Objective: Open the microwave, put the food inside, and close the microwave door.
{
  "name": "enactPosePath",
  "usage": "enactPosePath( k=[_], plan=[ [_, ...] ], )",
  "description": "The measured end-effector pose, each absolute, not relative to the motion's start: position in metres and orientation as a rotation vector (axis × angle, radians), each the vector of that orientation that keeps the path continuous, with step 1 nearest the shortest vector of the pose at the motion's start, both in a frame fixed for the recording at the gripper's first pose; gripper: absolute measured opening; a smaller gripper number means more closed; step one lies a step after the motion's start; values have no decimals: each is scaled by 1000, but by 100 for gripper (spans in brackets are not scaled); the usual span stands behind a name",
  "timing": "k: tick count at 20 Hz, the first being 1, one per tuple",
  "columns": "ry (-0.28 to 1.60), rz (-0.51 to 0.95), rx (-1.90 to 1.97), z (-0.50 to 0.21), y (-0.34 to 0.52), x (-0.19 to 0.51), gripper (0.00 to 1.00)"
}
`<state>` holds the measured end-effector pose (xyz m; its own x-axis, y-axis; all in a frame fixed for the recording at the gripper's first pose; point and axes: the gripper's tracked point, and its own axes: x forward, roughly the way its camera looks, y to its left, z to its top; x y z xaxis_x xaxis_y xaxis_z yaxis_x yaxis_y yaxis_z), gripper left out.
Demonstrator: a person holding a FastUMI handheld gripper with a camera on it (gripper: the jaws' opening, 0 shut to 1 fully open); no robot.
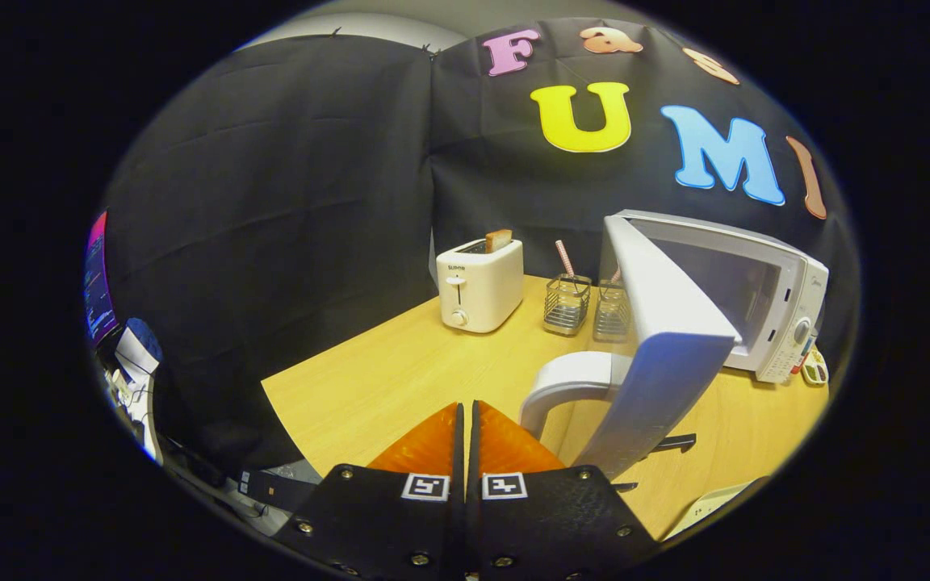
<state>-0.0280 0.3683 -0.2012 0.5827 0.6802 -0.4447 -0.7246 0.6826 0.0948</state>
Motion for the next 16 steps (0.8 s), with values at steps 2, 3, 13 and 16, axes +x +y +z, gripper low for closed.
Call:
enactPosePath(
  k=[2, 3, 13, 16],
  plan=[
    [476, 817, -104, -201, 359, -25, 1],
    [476, 813, -107, -201, 353, -23, 1],
    [477, 699, -87, -199, 282, 28, 1],
    [475, 659, -84, -198, 261, 46, 1]
  ],
)
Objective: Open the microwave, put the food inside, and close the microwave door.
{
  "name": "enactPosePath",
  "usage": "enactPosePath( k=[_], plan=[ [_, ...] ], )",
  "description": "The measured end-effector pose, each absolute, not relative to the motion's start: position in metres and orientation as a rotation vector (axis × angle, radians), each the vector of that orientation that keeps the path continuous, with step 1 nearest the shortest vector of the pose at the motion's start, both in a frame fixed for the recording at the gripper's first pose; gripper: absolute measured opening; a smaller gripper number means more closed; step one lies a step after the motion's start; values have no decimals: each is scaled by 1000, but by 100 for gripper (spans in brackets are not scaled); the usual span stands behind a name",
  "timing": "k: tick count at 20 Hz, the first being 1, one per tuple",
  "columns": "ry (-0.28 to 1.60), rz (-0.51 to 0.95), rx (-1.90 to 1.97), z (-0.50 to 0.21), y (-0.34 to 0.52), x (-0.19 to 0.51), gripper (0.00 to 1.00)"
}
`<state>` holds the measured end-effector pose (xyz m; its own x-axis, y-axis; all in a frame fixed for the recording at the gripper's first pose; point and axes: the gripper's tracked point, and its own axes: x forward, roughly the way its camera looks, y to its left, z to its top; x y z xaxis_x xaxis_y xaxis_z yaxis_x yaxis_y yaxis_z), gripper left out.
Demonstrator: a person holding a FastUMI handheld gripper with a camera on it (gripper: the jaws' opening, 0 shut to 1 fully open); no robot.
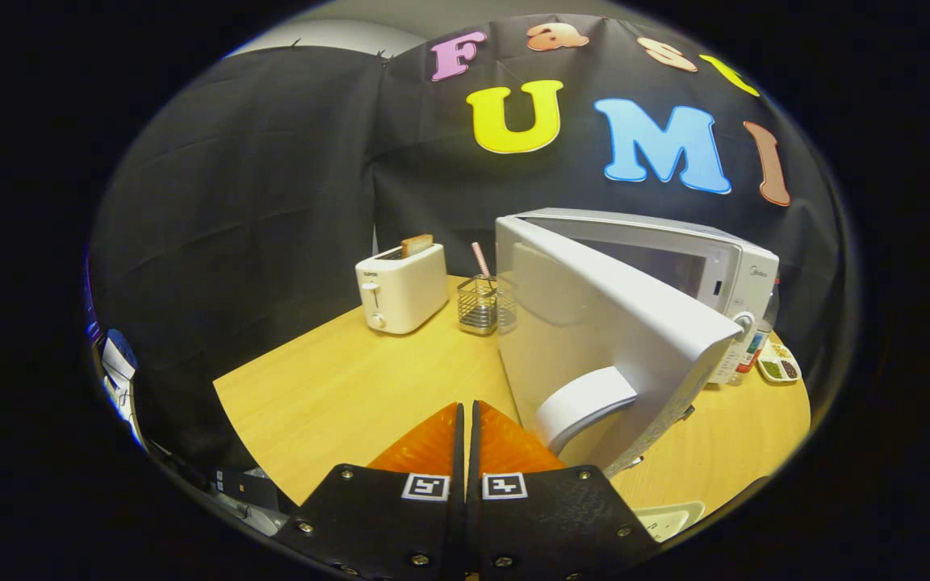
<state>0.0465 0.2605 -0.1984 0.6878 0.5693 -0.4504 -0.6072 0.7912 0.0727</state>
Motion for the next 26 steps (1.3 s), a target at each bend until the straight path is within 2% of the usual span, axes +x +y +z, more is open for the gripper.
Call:
enactPosePath(
  k=[26],
  plan=[
    [435, 423, -35, -202, 161, 198, 1]
  ],
)
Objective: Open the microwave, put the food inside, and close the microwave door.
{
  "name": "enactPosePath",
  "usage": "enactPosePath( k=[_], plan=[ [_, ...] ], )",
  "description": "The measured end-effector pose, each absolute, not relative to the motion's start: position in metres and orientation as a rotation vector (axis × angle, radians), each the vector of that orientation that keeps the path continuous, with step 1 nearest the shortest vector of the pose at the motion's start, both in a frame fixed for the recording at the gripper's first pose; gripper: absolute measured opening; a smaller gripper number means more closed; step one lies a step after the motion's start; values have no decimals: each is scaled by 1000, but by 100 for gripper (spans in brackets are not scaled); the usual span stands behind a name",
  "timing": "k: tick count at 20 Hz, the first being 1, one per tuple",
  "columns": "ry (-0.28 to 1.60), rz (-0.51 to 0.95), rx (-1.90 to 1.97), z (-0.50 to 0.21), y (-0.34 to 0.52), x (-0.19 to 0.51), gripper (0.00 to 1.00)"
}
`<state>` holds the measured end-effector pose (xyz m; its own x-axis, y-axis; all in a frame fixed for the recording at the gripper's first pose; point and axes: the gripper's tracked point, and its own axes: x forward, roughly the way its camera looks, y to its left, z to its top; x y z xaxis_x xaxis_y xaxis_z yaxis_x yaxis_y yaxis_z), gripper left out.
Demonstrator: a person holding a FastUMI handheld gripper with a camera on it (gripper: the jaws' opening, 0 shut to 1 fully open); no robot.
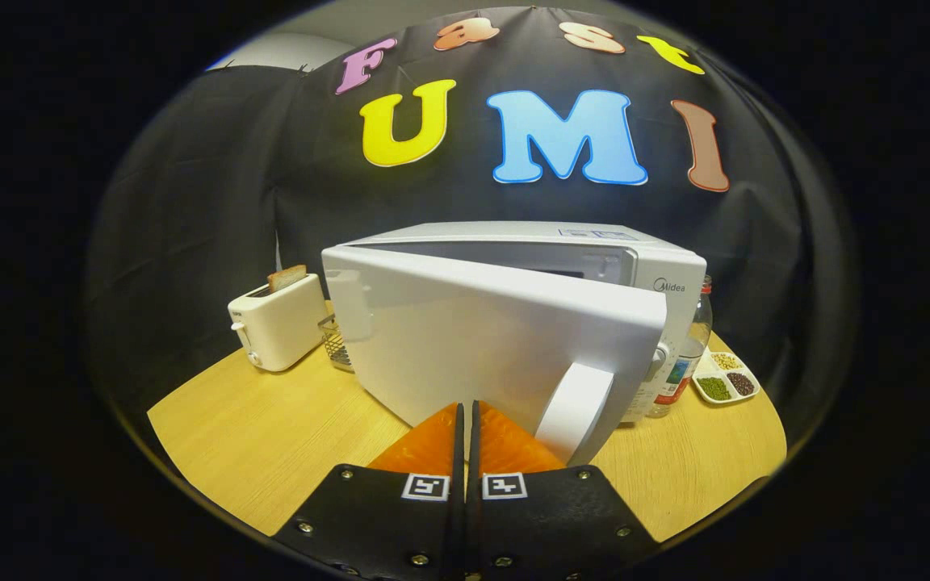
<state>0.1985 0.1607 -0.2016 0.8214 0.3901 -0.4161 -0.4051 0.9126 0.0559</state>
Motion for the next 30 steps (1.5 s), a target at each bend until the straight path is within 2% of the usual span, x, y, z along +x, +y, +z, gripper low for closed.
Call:
enactPosePath(
  k=[17, 23, 30],
  plan=[
    [425, 249, 14, -214, 132, 300, 1],
    [411, 233, -2, -217, 133, 311, 1],
    [387, 207, 22, -197, 137, 287, 2]
  ],
)
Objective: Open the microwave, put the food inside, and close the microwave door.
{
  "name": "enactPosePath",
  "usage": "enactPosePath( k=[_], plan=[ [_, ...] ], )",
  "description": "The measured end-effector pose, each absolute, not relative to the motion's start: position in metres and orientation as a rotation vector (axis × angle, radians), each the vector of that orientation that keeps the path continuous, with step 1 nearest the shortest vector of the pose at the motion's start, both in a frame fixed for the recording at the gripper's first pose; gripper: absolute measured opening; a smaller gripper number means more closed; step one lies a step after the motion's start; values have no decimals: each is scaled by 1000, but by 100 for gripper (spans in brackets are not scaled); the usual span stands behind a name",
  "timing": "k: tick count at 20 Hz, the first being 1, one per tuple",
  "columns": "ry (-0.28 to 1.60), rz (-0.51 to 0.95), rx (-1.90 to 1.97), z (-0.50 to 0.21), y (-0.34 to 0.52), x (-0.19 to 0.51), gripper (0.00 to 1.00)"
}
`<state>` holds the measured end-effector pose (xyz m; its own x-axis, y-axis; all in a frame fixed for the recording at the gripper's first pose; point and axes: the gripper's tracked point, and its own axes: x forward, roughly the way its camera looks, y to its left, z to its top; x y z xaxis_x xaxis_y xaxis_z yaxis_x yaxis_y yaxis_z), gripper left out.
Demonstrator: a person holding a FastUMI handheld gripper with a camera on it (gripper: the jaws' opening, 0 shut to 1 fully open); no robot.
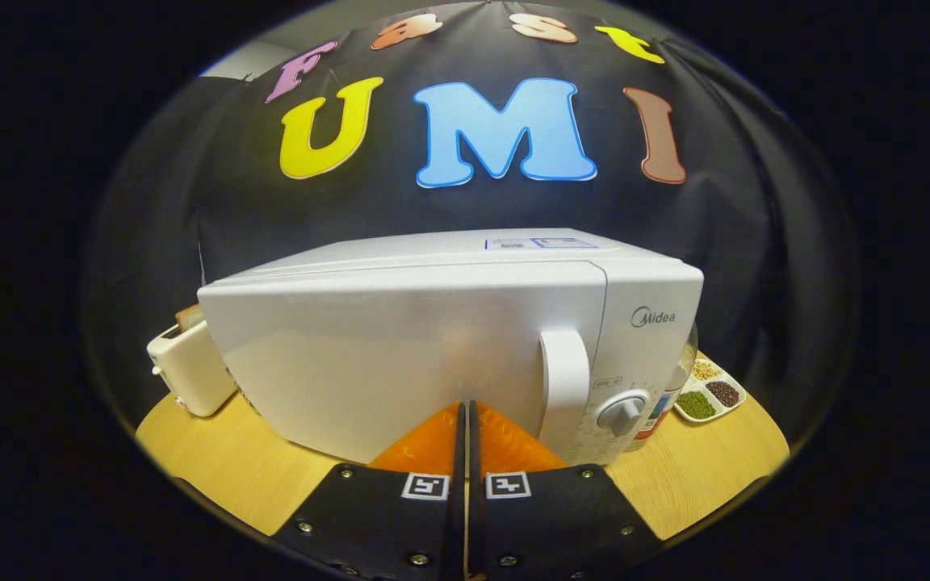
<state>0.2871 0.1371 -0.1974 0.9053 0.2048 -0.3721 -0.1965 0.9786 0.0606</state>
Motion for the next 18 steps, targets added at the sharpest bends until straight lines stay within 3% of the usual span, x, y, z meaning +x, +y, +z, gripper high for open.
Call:
enactPosePath(
  k=[12, 14, 15, 16, 18],
  plan=[
    [192, 194, 39, -93, 122, 132, 5],
    [167, 194, 37, -84, 119, 104, 21],
    [149, 181, 37, -79, 115, 92, 37],
    [127, 180, 41, -73, 112, 79, 40],
    [104, 174, 35, -69, 109, 58, 58]
  ],
)
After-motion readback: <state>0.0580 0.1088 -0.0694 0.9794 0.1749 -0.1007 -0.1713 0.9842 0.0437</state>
